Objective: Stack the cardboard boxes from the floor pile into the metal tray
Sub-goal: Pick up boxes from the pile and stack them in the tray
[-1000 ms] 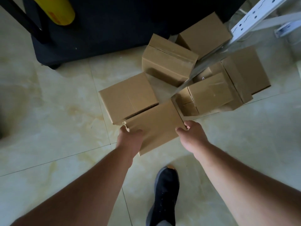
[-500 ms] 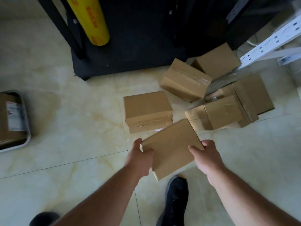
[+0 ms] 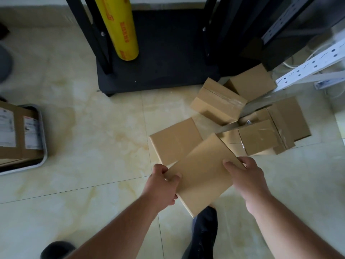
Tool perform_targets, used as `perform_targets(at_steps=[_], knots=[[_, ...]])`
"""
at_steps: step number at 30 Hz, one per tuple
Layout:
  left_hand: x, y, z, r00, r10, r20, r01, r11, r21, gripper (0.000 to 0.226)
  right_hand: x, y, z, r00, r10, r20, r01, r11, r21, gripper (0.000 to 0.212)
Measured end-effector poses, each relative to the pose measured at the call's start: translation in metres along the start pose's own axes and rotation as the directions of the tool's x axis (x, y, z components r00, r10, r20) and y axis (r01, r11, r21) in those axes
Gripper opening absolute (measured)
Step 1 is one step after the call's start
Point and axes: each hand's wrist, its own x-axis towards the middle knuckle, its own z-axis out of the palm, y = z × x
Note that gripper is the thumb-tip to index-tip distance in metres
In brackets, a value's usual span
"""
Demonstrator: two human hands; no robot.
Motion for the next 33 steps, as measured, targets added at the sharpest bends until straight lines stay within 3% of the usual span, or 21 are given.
perform_targets(at_steps=[7,10,13,16,22,27,33], knots=[[-0.006,0.011,-0.052,0.998,0.055,0.017,-0.056,0.996,0.068,0.076,-0.027,-0.064,0.052,0.996,-0.057,0.07,0.046,0.987,0.151,0.046],[-0.007,0.015,-0.084,0.996,0.085,0.019,-0.086,0.995,0.048,0.071,-0.038,-0.085,0.08,0.992,-0.117,0.057,0.107,0.982,0.153,0.059],[-0.009,0.018,-0.111,0.991,0.131,0.003,-0.131,0.991,0.014,0.069,-0.052,-0.102,0.104,0.98,-0.189,0.064,0.174,0.968,0.181,0.087],[-0.012,0.018,-0.13,0.985,0.164,-0.059,-0.166,0.986,-0.021,0.066,-0.062,-0.118,0.126,0.981,-0.184,0.054,0.17,0.964,0.205,0.101],[-0.021,0.015,-0.167,0.973,0.175,-0.153,-0.191,0.977,-0.093,0.067,-0.095,-0.142,0.158,0.976,-0.158,0.149,0.14,0.983,0.122,0.06],[-0.038,0.009,-0.2,0.966,0.156,-0.204,-0.196,0.961,-0.195,0.061,-0.132,-0.153,0.183,0.922,-0.28,0.269,0.278,0.96,0.047,0.062],[-0.055,0.002,-0.258,0.946,0.131,-0.298,-0.216,0.937,-0.273,0.054,-0.18,-0.166,0.216,0.875,-0.354,0.33,0.347,0.934,0.082,0.039]])
